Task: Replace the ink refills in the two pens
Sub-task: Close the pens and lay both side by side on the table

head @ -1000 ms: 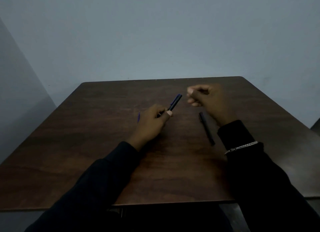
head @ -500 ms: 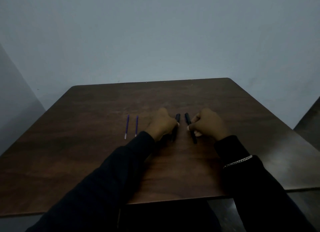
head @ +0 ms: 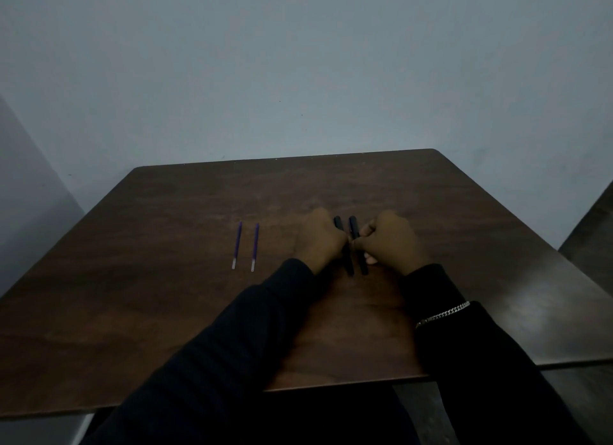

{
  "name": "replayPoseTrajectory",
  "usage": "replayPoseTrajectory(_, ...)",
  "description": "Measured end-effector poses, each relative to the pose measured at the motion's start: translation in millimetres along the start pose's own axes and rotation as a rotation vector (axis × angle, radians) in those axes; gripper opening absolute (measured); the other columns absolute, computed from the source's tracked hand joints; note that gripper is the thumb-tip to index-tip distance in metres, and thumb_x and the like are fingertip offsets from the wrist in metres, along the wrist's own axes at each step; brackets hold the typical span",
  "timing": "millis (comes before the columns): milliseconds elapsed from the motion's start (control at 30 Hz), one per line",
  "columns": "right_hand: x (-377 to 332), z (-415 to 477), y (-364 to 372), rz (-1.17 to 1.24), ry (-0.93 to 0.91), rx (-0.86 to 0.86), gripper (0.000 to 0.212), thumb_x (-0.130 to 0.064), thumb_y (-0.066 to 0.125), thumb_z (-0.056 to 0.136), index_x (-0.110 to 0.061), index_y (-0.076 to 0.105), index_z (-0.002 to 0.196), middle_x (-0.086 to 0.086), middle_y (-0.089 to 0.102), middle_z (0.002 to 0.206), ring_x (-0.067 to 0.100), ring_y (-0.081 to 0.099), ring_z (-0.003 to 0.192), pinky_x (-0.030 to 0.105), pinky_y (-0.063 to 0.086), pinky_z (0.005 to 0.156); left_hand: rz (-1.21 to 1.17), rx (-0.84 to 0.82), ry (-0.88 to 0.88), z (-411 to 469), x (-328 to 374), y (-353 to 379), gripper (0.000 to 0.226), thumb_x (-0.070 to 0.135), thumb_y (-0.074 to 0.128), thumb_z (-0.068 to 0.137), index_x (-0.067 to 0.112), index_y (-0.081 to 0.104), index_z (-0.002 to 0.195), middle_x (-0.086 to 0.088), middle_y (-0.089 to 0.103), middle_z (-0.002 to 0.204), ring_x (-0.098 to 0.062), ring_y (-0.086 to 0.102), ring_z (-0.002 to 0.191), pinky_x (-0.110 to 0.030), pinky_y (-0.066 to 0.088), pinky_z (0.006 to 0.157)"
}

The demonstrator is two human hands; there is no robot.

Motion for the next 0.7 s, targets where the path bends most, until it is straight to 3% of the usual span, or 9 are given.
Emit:
replayPoseTrajectory(67,-0.6,0.0,-0.4,-0.003,-0.001,0.005,0.029,-0.01,0.079,0.083,0.013,0.069,0.097,0.025,0.074,0.086,0.033,0.075,0.078,0.049,0.064,0.072,-0.019,0.009,-0.003,0.1,-0.6,-0.6,0.008,0.016,0.076,0.097,0.01,0.069,0.097,-0.008,0.073,0.09,-0.017,0.074,0.078,-0.024,0.049,0.051)
replayPoseTrajectory(200,-0.1,-2.6,-1.4,0.007,0.016,0.001,0.025,-0.008,0.075,0.085,0.013,0.07,0.098,0.024,0.075,0.09,0.028,0.076,0.076,0.041,0.066,0.067,-0.033,0.003,0.001,-0.9,-0.3,-2.4,0.008,0.015,0.073,0.098,0.008,0.071,0.097,-0.01,0.075,0.089,-0.019,0.076,0.078,-0.026,0.056,0.054)
replayPoseTrajectory(300,0.2,-2.6,-1.8,0.002,0.0,0.017,0.024,-0.009,0.073,0.085,0.014,0.071,0.092,0.025,0.075,0.088,0.029,0.076,0.075,0.047,0.065,0.069,-0.043,-0.008,0.001,-2.2,-0.3,-4.1,0.01,0.015,0.072,0.098,0.005,0.071,0.098,-0.012,0.075,0.09,-0.022,0.077,0.079,-0.031,0.062,0.059)
replayPoseTrajectory(400,0.8,-1.5,-1.7,0.006,-0.01,0.027,0.028,-0.016,0.073,0.084,0.012,0.072,0.086,0.024,0.075,0.079,0.031,0.076,0.071,0.05,0.064,0.068,-0.072,-0.011,0.011,-5.5,1.8,-5.3,0.013,0.015,0.074,0.097,0.003,0.072,0.093,-0.012,0.075,0.084,-0.02,0.076,0.07,-0.028,0.061,0.051)
replayPoseTrajectory(533,1.2,-1.5,-3.2,0.0,-0.012,0.054,0.021,-0.016,0.067,0.084,0.005,0.071,0.081,0.018,0.073,0.073,0.026,0.075,0.066,0.048,0.065,0.063,-0.115,-0.028,-0.005,-10.9,2.8,-7.3,0.016,0.018,0.077,0.097,0.005,0.071,0.091,-0.014,0.078,0.088,-0.021,0.078,0.073,-0.03,0.062,0.059)
replayPoseTrajectory(633,-5.3,-4.2,-9.1,-0.043,-0.071,0.139,0.028,-0.014,0.06,0.085,0.002,0.059,0.062,0.02,0.07,0.065,0.034,0.072,0.063,0.047,0.063,0.06,-0.13,-0.032,-0.015,-15.5,0.4,-12.3,0.018,0.021,0.077,0.097,0.007,0.068,0.089,-0.014,0.078,0.086,-0.023,0.079,0.074,-0.036,0.065,0.065)
replayPoseTrajectory(700,-12.3,-7.9,-16.2,-0.057,-0.134,0.247,0.03,-0.015,0.06,0.089,-0.002,0.061,0.062,0.015,0.069,0.064,0.028,0.068,0.063,0.037,0.057,0.06,-0.135,-0.026,-0.023,-20.0,-4.4,-22.1,0.021,0.023,0.077,0.098,0.008,0.066,0.088,-0.011,0.076,0.08,-0.023,0.08,0.074,-0.036,0.065,0.065)
Point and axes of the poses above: each hand's wrist, its own z-axis towards the middle knuckle, its own y-axis out of the palm, x = y × z, the point moved 7 cm from there along z, towards the middle knuckle
